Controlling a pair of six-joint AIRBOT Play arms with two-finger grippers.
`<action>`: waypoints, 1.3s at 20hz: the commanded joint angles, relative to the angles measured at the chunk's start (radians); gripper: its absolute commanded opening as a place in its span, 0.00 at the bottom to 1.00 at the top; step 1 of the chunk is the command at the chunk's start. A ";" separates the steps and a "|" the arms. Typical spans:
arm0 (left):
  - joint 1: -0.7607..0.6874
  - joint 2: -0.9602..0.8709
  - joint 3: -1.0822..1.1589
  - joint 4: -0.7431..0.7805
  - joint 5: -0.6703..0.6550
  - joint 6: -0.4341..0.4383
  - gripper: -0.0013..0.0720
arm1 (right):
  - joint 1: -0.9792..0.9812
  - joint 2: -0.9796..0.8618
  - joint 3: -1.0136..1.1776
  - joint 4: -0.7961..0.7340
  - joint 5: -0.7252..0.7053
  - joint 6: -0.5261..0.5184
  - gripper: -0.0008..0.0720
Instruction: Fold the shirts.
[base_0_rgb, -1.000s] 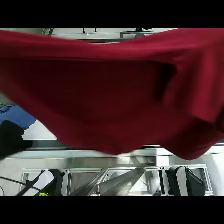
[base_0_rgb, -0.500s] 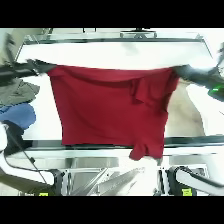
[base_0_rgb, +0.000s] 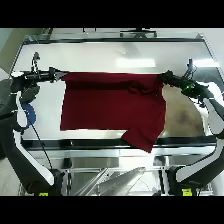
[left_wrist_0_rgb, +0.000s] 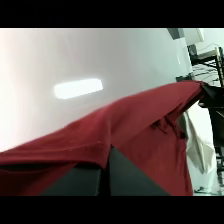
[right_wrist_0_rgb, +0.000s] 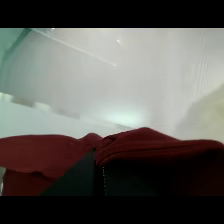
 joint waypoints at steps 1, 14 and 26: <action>0.004 -0.051 0.064 0.039 0.027 -0.021 0.05 | -0.040 -0.038 0.043 -0.023 0.066 0.037 0.03; -0.040 -0.052 -0.053 0.288 0.051 -0.018 0.05 | -0.041 -0.066 0.042 -0.406 0.117 0.142 0.03; -0.045 -0.051 0.069 0.369 -0.126 -0.076 0.42 | -0.057 -0.038 0.044 -0.451 0.148 0.192 0.47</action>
